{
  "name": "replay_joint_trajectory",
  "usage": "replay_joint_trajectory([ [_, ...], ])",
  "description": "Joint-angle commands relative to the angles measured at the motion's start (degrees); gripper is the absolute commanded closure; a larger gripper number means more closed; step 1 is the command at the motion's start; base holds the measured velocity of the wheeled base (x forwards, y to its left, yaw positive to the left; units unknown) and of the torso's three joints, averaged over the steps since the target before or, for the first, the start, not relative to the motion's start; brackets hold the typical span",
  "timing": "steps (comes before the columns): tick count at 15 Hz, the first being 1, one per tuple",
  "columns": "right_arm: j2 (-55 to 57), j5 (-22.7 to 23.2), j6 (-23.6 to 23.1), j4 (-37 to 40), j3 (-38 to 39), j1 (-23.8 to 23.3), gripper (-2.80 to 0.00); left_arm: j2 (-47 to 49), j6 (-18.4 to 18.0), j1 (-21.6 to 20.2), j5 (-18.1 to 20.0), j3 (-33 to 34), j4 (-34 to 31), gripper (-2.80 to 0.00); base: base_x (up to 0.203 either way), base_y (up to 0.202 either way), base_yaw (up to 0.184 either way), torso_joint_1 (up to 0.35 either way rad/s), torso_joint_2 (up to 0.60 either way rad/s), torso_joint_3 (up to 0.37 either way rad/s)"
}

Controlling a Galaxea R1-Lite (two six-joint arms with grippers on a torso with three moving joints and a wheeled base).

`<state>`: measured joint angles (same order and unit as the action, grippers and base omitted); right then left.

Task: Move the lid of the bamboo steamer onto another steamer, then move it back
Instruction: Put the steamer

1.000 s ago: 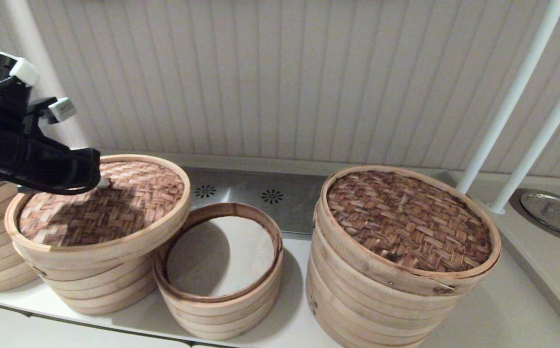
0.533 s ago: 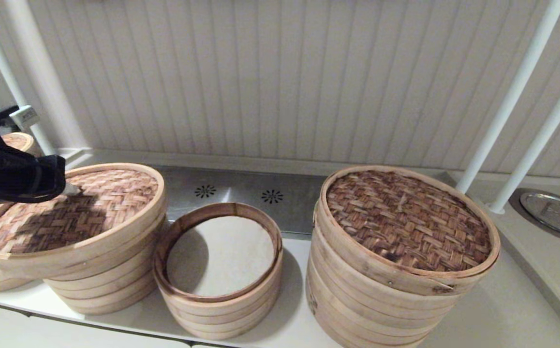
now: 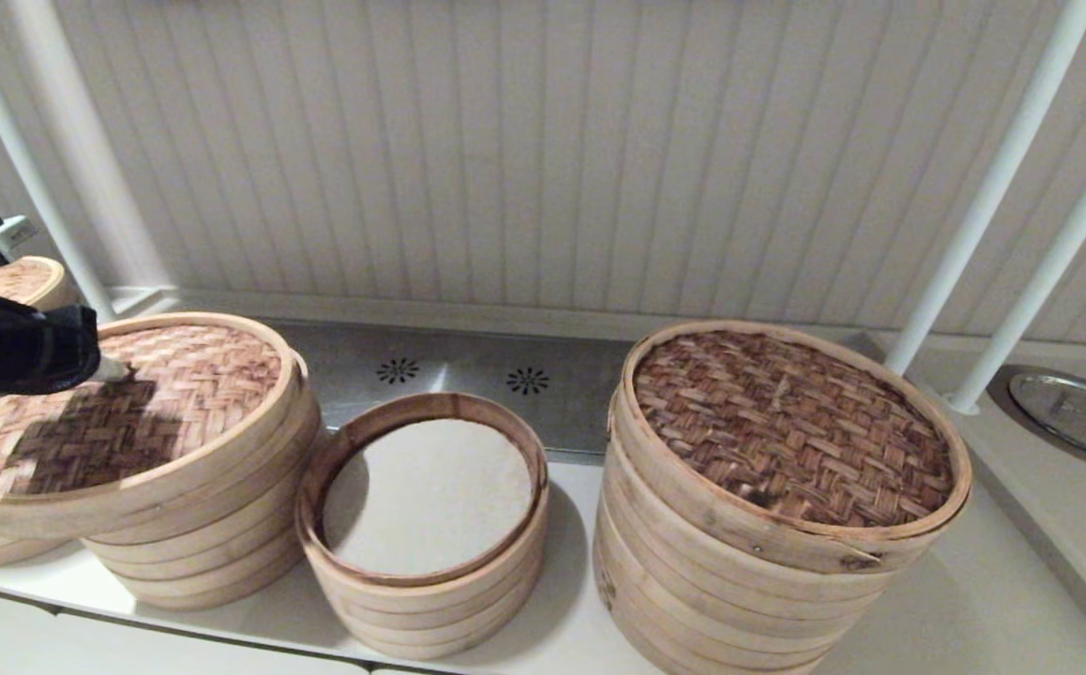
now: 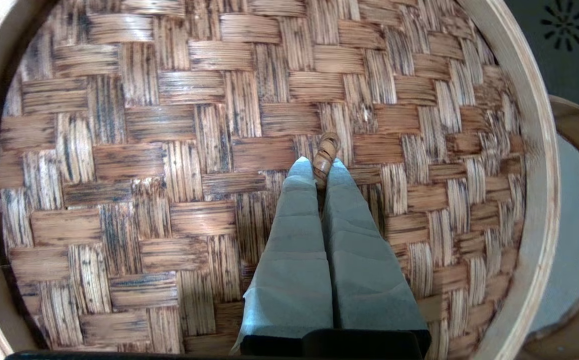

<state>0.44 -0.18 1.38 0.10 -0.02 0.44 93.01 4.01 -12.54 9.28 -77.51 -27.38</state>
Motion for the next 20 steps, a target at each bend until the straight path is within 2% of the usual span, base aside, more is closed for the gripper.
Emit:
replay_joint_trajectory([
  [1,0.1,0.0,0.0,0.0,-0.1,0.0,0.0,0.9,0.0,-0.5,0.2,0.0,-0.1,0.0,0.0,0.0,0.0,0.0,0.0,0.0],
  [6,0.1,0.0,0.0,0.0,0.0,0.0,0.0,2.6,-0.1,-1.9,0.6,-0.7,0.2,0.0,0.0,0.0,0.0,0.0,0.0,0.0],
  [9,0.1,0.0,0.0,0.0,-0.1,0.0,0.0,4.0,0.0,-1.9,0.5,-0.7,3.6,0.0,0.0,0.0,0.0,0.0,0.0,0.0],
  [14,0.1,0.0,0.0,0.0,0.0,0.0,0.0,7.0,0.0,-2.0,0.5,-1.4,5.7,0.0,0.0,0.0,0.0,0.0,0.0,0.0],
  [20,0.1,0.0,0.0,0.0,-0.1,0.0,0.0,9.4,0.1,-2.0,0.5,-2.4,5.8,0.0,0.0,0.0,0.0,0.0,0.0,0.0],
])
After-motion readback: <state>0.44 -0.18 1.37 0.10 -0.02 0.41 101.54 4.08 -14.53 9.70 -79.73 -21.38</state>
